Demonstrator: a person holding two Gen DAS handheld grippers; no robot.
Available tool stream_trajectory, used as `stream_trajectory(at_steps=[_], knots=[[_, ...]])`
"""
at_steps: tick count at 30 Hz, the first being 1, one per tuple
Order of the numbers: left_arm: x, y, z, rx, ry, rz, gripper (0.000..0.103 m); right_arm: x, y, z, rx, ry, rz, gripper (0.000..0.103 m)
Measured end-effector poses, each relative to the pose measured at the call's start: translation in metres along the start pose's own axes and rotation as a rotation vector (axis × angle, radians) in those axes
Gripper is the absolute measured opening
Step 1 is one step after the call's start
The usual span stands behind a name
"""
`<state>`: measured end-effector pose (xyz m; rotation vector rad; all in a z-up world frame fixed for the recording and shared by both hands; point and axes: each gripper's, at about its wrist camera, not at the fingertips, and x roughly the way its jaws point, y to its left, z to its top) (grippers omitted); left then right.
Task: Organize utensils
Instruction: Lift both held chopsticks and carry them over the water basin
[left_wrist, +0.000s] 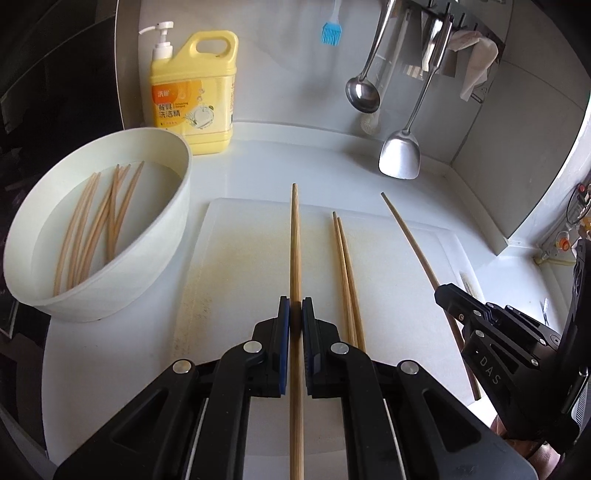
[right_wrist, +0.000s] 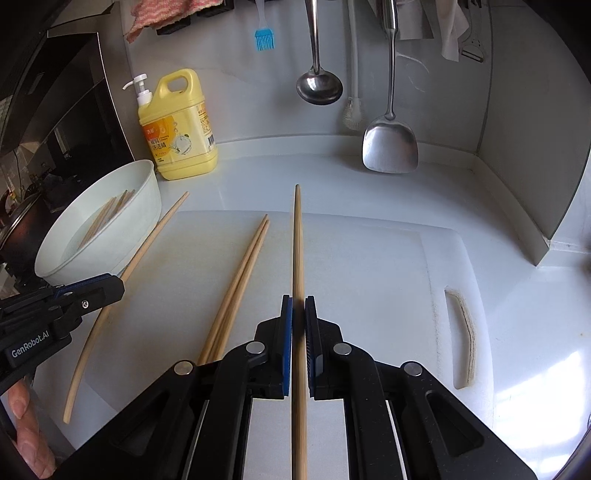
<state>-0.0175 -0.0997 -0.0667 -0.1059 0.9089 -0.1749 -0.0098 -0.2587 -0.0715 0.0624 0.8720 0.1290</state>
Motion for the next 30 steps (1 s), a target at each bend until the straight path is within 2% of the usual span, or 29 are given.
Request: stream_trajectory(at_steps=[7,16,20,22,30], knots=[[-0.058,0.032,0.012,-0.052,-0.051,0.077,0.007,-0.032,0.047,0.029,-0.119,-0.034,0.086,0.007],[-0.097,0.120,0.031,-0.135,-0.109,0.176,0.007,-0.035,0.142,0.082,-0.204,-0.086,0.203,0.007],[-0.097,0.166,0.049,-0.140,-0.116,0.206,0.007,-0.021,0.190,0.101,-0.215,-0.092,0.228,0.007],[-0.092,0.186,0.059,-0.138,-0.112,0.207,0.007,-0.005,0.213,0.111,-0.216,-0.068,0.235,0.007],[-0.048,0.251,0.089,-0.108,-0.061,0.162,0.007,0.060,0.276,0.128,-0.205,0.019,0.213,0.007]])
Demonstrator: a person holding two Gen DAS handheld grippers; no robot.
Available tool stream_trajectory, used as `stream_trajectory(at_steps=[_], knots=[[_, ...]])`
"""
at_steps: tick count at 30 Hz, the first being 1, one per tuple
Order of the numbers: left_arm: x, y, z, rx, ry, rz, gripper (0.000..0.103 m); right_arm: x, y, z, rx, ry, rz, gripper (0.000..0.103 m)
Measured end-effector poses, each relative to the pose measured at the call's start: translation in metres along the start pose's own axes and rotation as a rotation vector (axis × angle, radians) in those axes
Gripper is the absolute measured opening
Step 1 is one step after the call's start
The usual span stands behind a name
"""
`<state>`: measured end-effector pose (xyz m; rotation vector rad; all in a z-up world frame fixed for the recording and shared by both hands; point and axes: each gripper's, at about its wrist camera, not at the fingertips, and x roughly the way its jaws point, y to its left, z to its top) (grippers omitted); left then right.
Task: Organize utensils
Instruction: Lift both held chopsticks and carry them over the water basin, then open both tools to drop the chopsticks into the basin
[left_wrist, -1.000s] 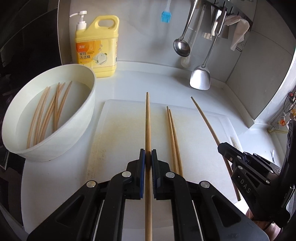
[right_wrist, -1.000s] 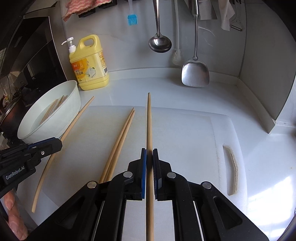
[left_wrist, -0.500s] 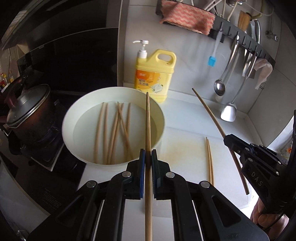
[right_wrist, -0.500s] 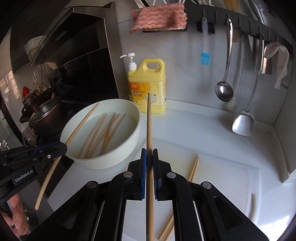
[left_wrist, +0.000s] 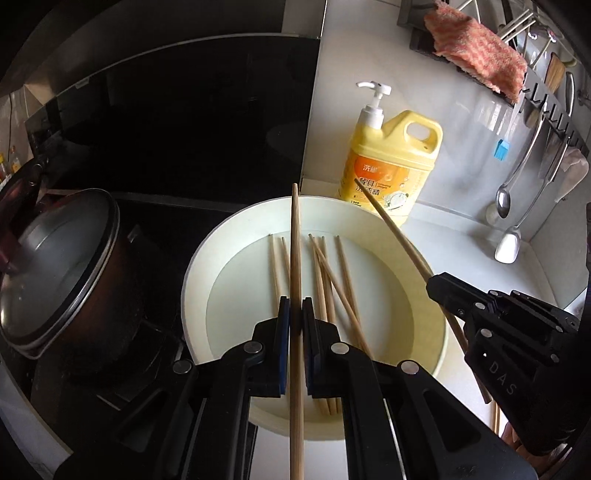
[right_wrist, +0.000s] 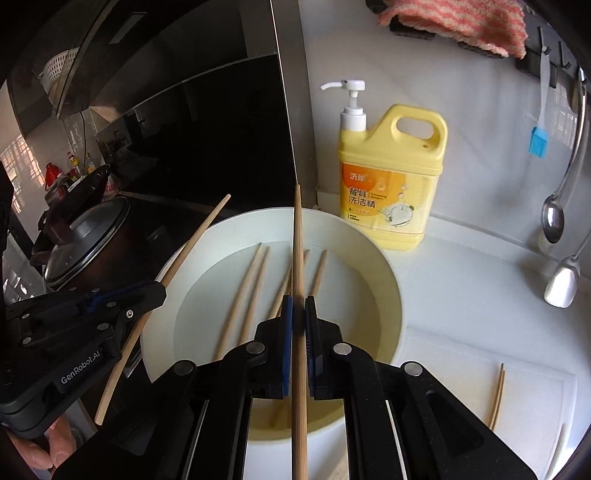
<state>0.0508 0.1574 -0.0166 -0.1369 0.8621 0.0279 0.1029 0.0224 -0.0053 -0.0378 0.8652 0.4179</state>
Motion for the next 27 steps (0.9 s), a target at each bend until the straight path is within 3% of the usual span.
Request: stream_trajectory(at_steps=[13,21,27], knots=[[0.078,0.019,0.006,0.047,0.145,-0.064,0.007,0.078,0.007,0.004,0.072,0.145,-0.045,0.007],[0.096,0.023,0.006,0.051,0.180,-0.059,0.008,0.096,0.002,-0.002,0.088,0.194,-0.055,0.007],[0.096,0.024,0.006,0.047,0.186,-0.016,0.011,0.099,0.001,-0.003,0.101,0.195,-0.049,0.009]])
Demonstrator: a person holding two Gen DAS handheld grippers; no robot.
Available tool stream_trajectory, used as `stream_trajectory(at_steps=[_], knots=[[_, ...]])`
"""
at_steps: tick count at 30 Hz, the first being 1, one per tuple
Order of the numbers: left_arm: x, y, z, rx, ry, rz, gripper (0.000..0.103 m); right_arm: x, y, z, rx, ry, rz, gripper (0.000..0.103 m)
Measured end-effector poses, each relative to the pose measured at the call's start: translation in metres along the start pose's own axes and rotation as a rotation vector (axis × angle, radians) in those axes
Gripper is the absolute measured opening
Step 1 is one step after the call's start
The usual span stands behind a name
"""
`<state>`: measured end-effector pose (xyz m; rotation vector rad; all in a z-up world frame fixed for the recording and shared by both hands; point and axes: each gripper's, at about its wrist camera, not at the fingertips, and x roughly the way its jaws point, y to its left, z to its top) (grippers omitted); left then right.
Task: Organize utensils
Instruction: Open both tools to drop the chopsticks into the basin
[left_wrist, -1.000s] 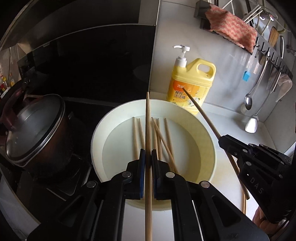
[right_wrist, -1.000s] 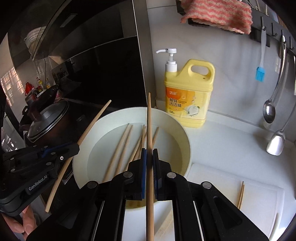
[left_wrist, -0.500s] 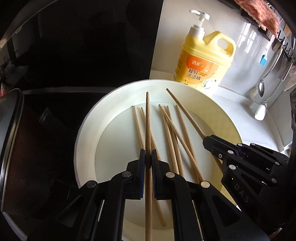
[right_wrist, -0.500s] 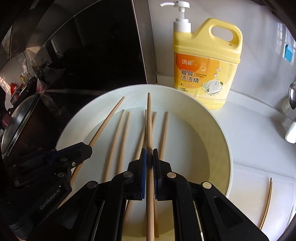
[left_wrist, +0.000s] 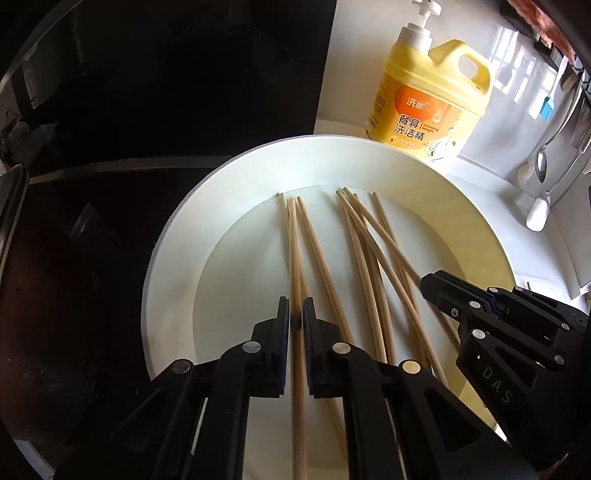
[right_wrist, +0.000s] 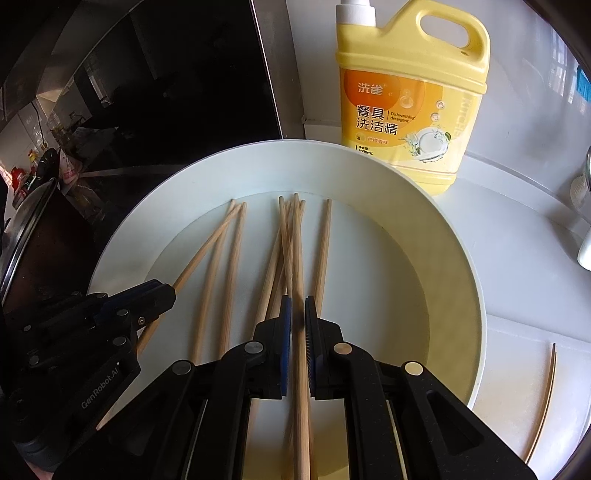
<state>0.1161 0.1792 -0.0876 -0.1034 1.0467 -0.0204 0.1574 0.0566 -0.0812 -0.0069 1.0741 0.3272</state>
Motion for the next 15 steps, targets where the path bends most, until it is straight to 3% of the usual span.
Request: stream_trajectory(at_steps=[2,4,7,10,15], knots=[[-0.004,0.000,0.000,0.000,-0.008,0.028,0.028,-0.002,-0.001,0.000,0.002,-0.010,-0.005,0.013],[-0.011,0.002,0.001,-0.009,-0.034,0.057,0.067,-0.006,-0.003,-0.001,0.002,-0.021,-0.011,0.020],[-0.024,0.005,0.001,-0.019,-0.077,0.092,0.074,-0.015,-0.006,-0.003,0.003,-0.042,-0.014,0.023],[-0.028,0.006,0.001,-0.022,-0.073,0.108,0.076,-0.023,-0.010,-0.007,0.011,-0.050,-0.012,0.031],[-0.032,0.001,-0.004,-0.018,-0.069,0.112,0.078,-0.032,-0.015,-0.013,0.024,-0.054,-0.001,0.034]])
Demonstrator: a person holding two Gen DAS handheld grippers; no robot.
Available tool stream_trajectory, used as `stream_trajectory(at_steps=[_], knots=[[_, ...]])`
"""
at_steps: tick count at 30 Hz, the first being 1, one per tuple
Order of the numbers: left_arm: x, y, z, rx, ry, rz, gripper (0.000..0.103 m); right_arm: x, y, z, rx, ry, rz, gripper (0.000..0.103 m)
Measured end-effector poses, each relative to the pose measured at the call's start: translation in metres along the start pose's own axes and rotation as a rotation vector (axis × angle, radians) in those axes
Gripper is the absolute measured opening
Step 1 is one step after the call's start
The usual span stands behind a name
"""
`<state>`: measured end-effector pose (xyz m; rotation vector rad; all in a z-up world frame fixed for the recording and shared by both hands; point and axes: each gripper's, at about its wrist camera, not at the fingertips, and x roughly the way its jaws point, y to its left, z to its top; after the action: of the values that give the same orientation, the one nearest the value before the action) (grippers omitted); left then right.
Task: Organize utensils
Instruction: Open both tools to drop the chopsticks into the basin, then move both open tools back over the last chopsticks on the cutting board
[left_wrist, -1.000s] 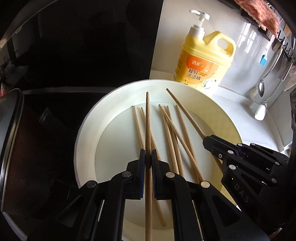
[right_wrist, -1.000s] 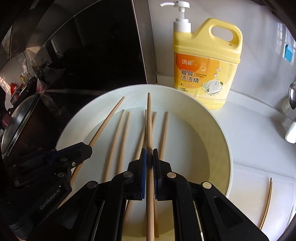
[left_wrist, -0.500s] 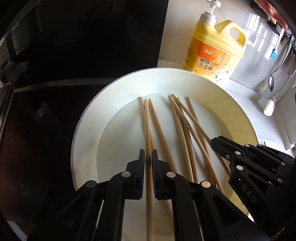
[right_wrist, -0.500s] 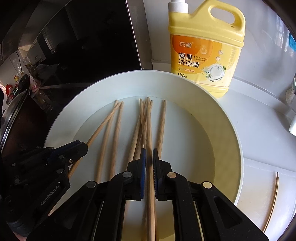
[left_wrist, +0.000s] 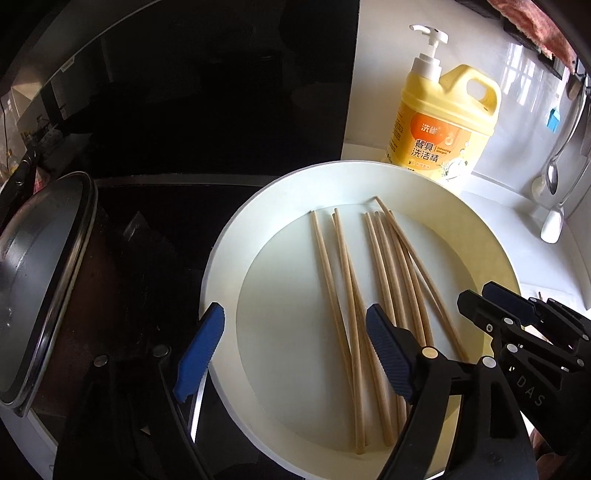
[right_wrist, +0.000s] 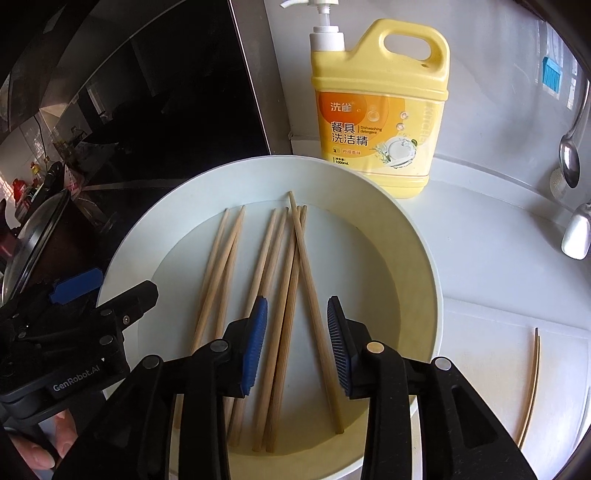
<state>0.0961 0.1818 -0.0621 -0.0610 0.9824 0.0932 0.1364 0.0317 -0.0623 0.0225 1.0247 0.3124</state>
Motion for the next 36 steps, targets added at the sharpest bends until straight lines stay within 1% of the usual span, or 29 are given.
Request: stream_trajectory(at_steps=[1,2,8,11,18,21,24,30,36], knots=[[-0.001,-0.002,-0.001,0.003,0.000,0.000,0.078,-0.002,0.000,-0.001,-0.001,-0.003,0.001,0.038],[-0.003,-0.003,-0.003,0.006,-0.001,0.002,0.078,-0.004,-0.001,-0.002,-0.001,-0.006,0.001,0.039],[-0.018,-0.007,-0.014,0.006,-0.013,0.007,0.079,-0.019,-0.004,-0.010,0.001,-0.025,0.010,0.040],[-0.026,-0.012,-0.018,0.010,-0.026,0.017,0.081,-0.028,-0.007,-0.016,0.003,-0.035,0.011,0.043],[-0.043,-0.025,-0.032,0.004,-0.024,0.025,0.083,-0.050,-0.019,-0.032,0.009,-0.046,0.022,0.046],[-0.052,-0.034,-0.036,0.004,-0.029,0.023,0.085,-0.063,-0.028,-0.041,0.018,-0.054,0.022,0.049],[-0.058,-0.044,-0.038,-0.002,-0.039,0.016,0.089,-0.076,-0.037,-0.050,0.023,-0.057,0.021,0.051],[-0.079,-0.068,-0.052,0.003,-0.050,0.001,0.090,-0.105,-0.061,-0.072,0.033,-0.074,0.005,0.055],[-0.095,-0.099,-0.064,0.015,-0.056,-0.017,0.091,-0.134,-0.094,-0.100,0.066,-0.085,-0.036,0.057]])
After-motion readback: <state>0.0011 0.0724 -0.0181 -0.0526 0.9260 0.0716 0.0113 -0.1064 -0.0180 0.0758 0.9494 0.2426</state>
